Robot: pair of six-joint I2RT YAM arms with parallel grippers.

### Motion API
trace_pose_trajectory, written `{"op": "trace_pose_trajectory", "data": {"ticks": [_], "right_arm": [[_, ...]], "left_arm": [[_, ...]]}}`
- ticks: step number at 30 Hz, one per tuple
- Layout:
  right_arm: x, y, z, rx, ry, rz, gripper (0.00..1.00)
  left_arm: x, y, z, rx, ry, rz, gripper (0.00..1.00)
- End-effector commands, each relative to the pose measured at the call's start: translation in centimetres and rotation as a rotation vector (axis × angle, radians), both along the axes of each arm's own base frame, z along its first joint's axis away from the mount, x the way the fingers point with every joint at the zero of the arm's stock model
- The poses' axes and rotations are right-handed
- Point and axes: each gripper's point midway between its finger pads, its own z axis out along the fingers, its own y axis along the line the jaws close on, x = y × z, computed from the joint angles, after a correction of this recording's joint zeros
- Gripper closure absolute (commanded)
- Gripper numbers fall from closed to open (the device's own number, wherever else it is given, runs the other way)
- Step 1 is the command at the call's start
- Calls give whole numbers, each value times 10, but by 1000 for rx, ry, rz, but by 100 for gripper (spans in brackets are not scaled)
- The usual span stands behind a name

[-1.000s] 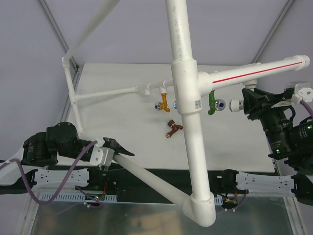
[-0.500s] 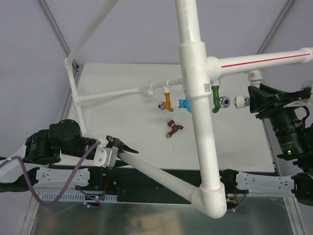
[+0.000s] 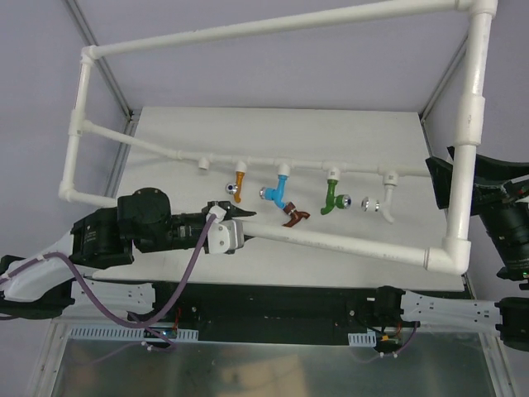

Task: Install the water faucets
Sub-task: Adjust the adaptor at the center of the board.

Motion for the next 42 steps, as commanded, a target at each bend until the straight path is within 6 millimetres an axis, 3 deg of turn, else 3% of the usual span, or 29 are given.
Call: {"op": "trace_pose_trajectory", "data": {"ticks": [1,7,11,16,20,31,36,42], "right_arm": [[2,2,3,39,-5,-9,40],[7,13,-11,19,23,-19,41],[5,16,-2,41,17,-3,41],[3,41,11,7,24,62,43],[5,72,28,-37,16,99,44],[-3,182,84,-61,1,332,44],[-12,220,107,-39,-18,436,44],[-10,261,122,-33,-33,488,44]], "left_arm": [[14,34,134,-501,24,146,100],[17,29,126,-482,25,155,100],[17,28,126,-496,29,156,100],[15,31,138,-552,12,140,100],[13,33,160,-629,-30,124,100],[-1,33,216,-798,-107,31,100],[-11,28,234,-845,-108,-32,100],[-12,22,253,-911,-115,-50,100]]}}
